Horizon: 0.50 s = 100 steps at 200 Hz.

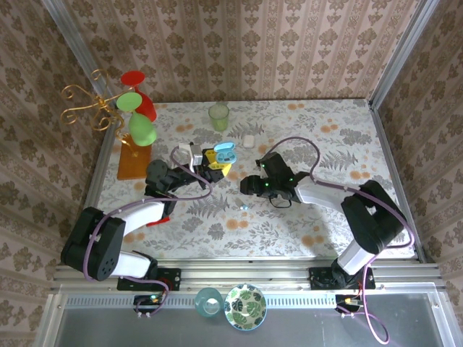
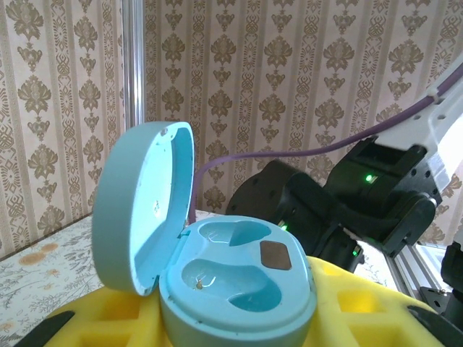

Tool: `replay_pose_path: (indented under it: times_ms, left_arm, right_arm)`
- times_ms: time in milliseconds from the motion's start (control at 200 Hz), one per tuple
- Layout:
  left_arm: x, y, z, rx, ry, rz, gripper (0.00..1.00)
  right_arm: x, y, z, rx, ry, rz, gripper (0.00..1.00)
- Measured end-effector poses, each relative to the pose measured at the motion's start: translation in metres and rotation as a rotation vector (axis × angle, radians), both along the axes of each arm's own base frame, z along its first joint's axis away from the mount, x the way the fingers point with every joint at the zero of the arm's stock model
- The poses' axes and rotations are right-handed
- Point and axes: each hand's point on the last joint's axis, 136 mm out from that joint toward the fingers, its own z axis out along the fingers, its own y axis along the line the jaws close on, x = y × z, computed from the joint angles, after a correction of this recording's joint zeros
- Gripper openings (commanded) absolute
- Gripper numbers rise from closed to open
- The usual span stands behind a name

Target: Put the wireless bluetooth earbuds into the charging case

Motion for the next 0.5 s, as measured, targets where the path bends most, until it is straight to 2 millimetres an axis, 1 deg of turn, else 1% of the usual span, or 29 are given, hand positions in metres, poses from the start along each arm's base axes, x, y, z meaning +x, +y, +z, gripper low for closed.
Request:
replay_pose_path:
  times_ms: [115,230,405,500]
  left_arm:
    - [0.0,0.0,0.0,0.0,0.0,0.0,0.26]
    - [0.005,0.005,0.0,0.0,-0.002,0.021,0.26]
    - [0.009,0.008,0.0,0.0,-0.002,0.035,0.26]
    - [0.009,0.008,-0.001,0.0,0.0,0.035,0.26]
  right_arm:
    - [0.006,0.008,-0.01,0.018,0.027,-0.008,0.59]
    - [0.011,0.014,-0.017,0.027,0.047,-0.01,0.58]
    - [0.018,0.021,-0.023,0.037,0.06,-0.01,0.58]
    - [0.022,0.023,-0.023,0.039,0.057,-0.01,0.58]
